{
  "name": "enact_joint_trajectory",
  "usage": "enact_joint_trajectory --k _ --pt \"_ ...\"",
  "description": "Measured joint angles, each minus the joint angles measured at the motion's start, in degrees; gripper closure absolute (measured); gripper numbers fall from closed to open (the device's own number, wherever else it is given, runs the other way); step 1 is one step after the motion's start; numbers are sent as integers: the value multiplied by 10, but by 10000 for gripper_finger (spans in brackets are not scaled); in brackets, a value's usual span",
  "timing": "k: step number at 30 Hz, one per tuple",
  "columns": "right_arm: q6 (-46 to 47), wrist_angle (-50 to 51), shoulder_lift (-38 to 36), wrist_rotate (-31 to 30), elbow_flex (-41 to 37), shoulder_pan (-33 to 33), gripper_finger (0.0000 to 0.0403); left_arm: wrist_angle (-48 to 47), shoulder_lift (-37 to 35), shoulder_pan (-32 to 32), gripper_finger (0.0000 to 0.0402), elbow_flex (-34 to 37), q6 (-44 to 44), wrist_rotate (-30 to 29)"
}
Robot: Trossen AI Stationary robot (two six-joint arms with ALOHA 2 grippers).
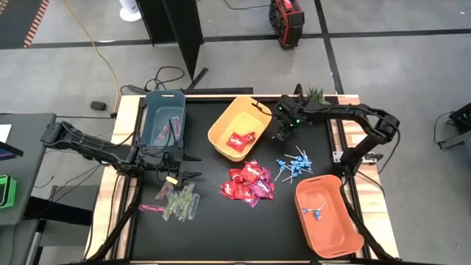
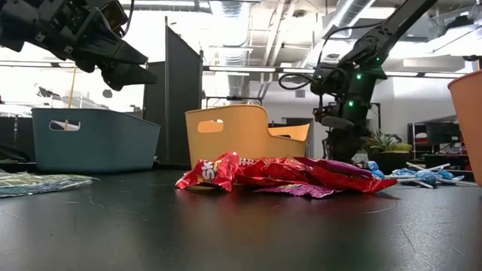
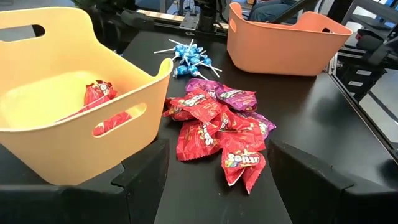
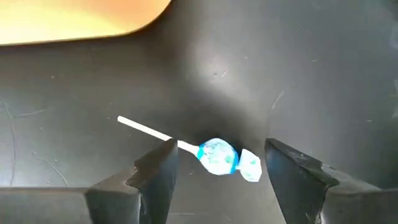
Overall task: Sort candy
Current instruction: Put the blue lollipop into the orange bin
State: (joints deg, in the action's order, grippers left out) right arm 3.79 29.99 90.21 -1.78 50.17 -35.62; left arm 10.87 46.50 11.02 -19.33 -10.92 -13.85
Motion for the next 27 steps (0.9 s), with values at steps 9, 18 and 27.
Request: enact_joint_trajectory --k 9,18,27 --pt "-59 -25 0 -2 -19 20 146 1 0 0 134 0 0 0" --pt "-97 -19 19 -7 -19 22 146 2 0 0 134 0 0 0" --pt "-98 -20 45 -13 -16 45 152 1 0 0 134 0 0 0"
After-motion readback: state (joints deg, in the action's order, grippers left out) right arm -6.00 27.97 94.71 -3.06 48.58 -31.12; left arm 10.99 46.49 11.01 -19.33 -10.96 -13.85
